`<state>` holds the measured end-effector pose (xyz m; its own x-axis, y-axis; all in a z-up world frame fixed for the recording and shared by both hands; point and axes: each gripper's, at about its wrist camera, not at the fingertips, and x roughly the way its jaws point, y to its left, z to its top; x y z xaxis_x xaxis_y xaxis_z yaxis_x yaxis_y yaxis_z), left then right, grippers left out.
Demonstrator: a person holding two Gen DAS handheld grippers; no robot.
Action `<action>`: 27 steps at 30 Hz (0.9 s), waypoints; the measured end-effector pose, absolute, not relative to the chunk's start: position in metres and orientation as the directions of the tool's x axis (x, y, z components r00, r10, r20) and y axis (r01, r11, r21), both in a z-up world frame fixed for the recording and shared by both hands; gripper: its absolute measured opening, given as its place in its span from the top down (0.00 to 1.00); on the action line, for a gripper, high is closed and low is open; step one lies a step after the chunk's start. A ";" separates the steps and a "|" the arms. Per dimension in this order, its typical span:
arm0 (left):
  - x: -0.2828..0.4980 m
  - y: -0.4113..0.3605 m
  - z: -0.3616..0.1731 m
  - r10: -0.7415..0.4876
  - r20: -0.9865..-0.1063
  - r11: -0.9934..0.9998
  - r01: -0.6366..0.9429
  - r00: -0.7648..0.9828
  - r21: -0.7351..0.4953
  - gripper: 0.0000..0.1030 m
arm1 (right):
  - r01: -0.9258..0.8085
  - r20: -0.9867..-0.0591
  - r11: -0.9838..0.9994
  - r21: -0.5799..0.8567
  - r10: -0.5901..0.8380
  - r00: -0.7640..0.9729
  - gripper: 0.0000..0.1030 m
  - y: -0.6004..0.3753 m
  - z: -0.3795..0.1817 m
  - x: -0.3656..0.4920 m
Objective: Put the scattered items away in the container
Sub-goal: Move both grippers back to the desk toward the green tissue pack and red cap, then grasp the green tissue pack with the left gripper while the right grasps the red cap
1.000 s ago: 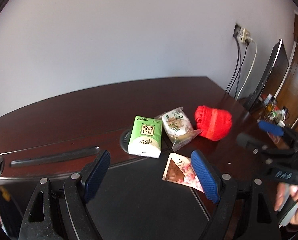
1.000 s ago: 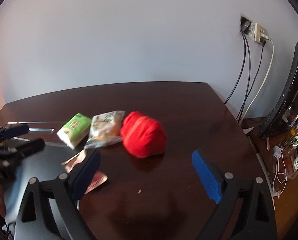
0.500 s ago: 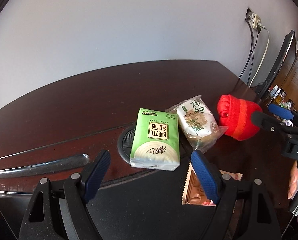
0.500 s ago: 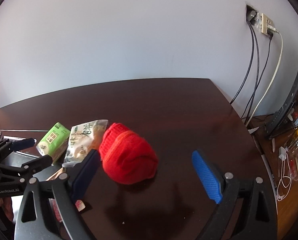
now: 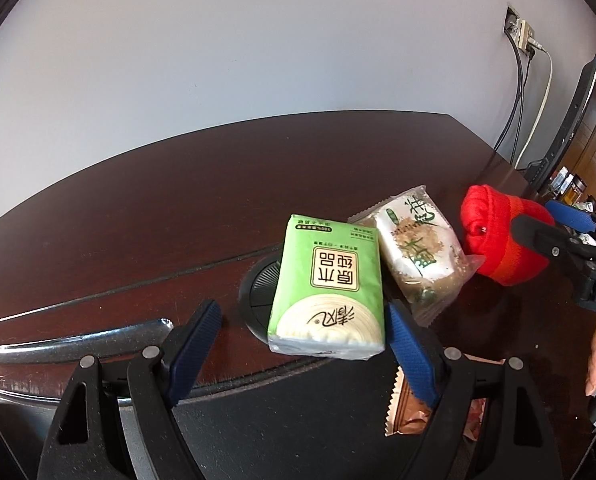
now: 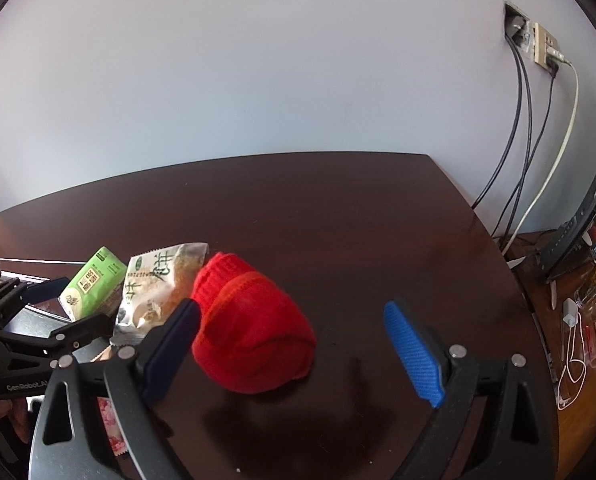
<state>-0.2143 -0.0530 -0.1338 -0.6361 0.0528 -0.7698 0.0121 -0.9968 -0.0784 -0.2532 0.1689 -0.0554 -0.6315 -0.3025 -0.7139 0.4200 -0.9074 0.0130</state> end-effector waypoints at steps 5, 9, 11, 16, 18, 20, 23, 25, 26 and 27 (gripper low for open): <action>-0.211 -0.052 -0.132 0.035 -0.769 -0.999 0.007 -0.639 -0.050 0.44 | 0.421 -0.719 -0.907 0.015 -0.302 -0.625 0.08 0.168 -0.059 -0.255; -0.208 -0.056 -0.132 0.039 -0.766 -0.998 0.010 -0.642 -0.059 0.47 | 0.431 -0.730 -0.902 0.037 -0.318 -0.604 0.16 0.168 -0.062 -0.258; -0.207 -0.058 -0.132 0.042 -0.764 -0.998 0.014 -0.644 -0.066 0.47 | 0.445 -0.736 -0.894 0.053 -0.336 -0.588 0.28 0.166 -0.063 -0.259; -0.209 -0.055 -0.134 0.045 -0.761 -0.997 0.016 -0.647 -0.073 0.47 | 0.481 -0.741 -0.875 0.050 -0.355 -0.570 0.49 0.157 -0.062 -0.254; -0.207 -0.057 -0.133 0.046 -0.757 -0.997 0.022 -0.652 -0.079 0.47 | 0.481 -0.740 -0.875 0.052 -0.358 -0.570 0.51 0.157 -0.062 -0.252; -0.206 -0.058 -0.133 0.048 -0.753 -0.996 0.022 -0.657 -0.082 0.47 | 0.475 -0.733 -0.877 0.074 -0.371 -0.570 0.53 0.161 -0.062 -0.252; -0.204 -0.057 -0.130 0.047 -0.748 -0.996 0.022 -0.662 -0.082 0.47 | 0.472 -0.731 -0.878 0.081 -0.374 -0.570 0.54 0.163 -0.062 -0.250; -0.202 -0.057 -0.128 0.049 -0.744 -0.996 0.020 -0.666 -0.083 0.47 | 0.471 -0.731 -0.879 0.078 -0.372 -0.573 0.54 0.163 -0.061 -0.249; -0.201 -0.057 -0.127 0.050 -0.742 -0.996 0.019 -0.669 -0.084 0.47 | 0.470 -0.729 -0.879 0.077 -0.371 -0.575 0.55 0.163 -0.061 -0.248; -0.200 -0.057 -0.126 0.049 -0.739 -0.996 0.019 -0.672 -0.084 0.47 | 0.469 -0.727 -0.880 0.076 -0.371 -0.578 0.55 0.163 -0.060 -0.247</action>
<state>-0.1995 -0.0569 -0.1261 -0.6717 0.0494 -0.7392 0.0191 -0.9963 -0.0840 -0.2471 0.1630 -0.0602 -0.5776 -0.3707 -0.7273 0.4688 -0.8800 0.0762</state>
